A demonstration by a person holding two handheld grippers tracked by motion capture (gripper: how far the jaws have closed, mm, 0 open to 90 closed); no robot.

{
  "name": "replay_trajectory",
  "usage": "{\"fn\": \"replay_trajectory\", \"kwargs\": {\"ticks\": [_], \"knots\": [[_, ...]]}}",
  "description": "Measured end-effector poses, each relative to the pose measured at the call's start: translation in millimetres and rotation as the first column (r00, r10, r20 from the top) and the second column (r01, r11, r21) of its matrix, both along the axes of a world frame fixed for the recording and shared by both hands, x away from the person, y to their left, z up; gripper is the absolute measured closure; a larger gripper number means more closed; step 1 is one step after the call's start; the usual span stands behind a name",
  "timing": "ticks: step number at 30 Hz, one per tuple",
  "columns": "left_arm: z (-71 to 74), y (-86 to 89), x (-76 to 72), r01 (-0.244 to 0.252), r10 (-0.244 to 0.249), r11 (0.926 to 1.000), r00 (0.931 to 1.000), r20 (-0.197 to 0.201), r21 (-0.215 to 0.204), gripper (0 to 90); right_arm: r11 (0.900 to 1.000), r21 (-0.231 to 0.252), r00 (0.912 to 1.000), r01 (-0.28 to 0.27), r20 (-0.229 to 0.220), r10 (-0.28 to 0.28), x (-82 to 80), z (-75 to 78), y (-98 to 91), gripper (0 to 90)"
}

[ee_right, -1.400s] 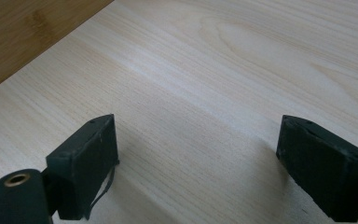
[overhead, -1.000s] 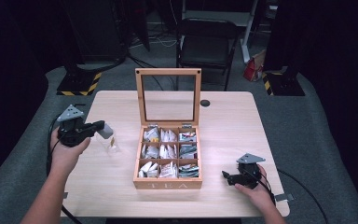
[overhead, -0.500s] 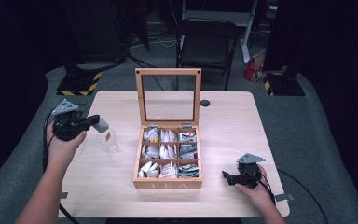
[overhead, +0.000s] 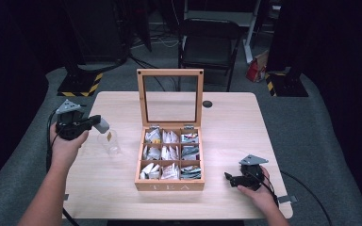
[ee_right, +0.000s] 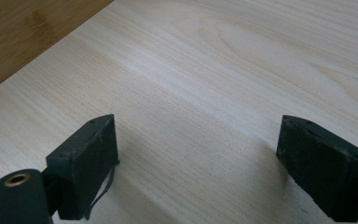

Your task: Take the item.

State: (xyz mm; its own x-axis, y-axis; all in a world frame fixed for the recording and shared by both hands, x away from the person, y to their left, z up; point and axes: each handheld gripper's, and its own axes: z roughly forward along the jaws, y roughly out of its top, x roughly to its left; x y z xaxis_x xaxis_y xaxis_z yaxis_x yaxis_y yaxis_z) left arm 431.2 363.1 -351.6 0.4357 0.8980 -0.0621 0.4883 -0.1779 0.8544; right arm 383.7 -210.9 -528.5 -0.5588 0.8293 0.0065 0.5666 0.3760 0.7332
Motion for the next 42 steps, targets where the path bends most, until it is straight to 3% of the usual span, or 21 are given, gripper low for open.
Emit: {"fn": "replay_trajectory", "kwargs": {"ticks": [9,32,42], "knots": [[-15.4,3.5,4.1,-0.034,0.034,0.9994,0.9993,-0.014,-0.006,90.0,1.0,0.0,1.0,0.0,0.0,0.0,0.0,0.0,0.0,11.7],[-36.6,-0.2,10.4,-0.042,0.042,0.9991,0.9983,-0.041,0.0,90.0,1.0,0.0,1.0,0.0,0.0,0.0,0.0,0.0,0.0,11.7],[-52.5,0.0,11.1,-0.059,0.059,0.9983,0.9963,-0.063,0.0,90.0,1.0,0.0,1.0,0.0,0.0,0.0,0.0,0.0,0.0,11.7]]}}
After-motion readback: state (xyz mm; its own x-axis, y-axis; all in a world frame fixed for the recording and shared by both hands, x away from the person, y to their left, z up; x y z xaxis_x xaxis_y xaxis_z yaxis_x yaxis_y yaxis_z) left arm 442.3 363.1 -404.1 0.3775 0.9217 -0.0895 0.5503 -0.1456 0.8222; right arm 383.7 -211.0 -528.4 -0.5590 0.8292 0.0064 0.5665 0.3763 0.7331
